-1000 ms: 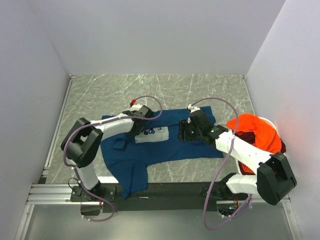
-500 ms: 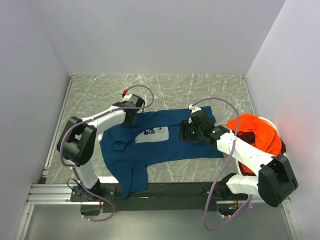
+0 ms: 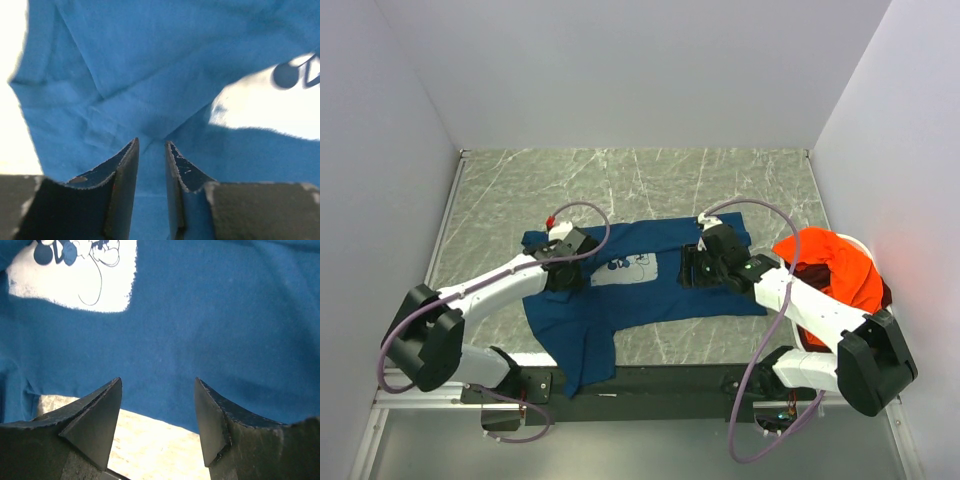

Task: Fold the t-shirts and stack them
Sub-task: Fold the tshirt

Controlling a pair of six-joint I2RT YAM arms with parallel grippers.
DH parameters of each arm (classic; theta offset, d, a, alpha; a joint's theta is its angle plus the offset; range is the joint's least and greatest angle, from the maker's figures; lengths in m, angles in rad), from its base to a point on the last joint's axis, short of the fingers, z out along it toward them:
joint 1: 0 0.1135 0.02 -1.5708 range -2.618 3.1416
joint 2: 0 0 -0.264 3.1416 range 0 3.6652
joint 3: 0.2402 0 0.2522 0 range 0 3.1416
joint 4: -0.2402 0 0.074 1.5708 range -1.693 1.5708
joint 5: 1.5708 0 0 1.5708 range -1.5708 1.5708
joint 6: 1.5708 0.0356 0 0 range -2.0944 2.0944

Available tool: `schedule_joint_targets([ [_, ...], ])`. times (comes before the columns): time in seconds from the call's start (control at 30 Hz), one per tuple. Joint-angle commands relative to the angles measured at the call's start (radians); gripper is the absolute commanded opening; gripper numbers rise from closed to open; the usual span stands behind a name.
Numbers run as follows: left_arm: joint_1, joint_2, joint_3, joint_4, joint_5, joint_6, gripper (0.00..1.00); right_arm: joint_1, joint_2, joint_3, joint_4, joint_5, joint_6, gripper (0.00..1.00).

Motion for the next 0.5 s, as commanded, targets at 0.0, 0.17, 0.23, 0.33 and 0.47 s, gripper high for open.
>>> schedule_joint_targets([
  [0.0, 0.0, -0.014, -0.046, 0.083, 0.079, -0.108, 0.33, -0.007, -0.032, -0.013, 0.032, -0.018, 0.014, 0.66],
  [0.17, 0.0, 0.044, -0.065, 0.119, 0.082, -0.142, 0.32, -0.007, -0.051, -0.029, 0.034, -0.017, 0.023, 0.66],
  [0.23, 0.0, 0.055, -0.065, 0.14, 0.065, -0.151, 0.33, -0.009, -0.057, -0.035, 0.036, -0.018, 0.026, 0.66],
  [0.33, 0.001, 0.054, -0.074, 0.181, 0.05, -0.156, 0.36, -0.007, -0.063, -0.041, 0.036, -0.026, 0.029, 0.66],
  [0.47, 0.009, 0.097, -0.046, 0.174, 0.011, -0.153, 0.38, -0.006, -0.069, -0.044, 0.037, -0.023, 0.034, 0.66],
])
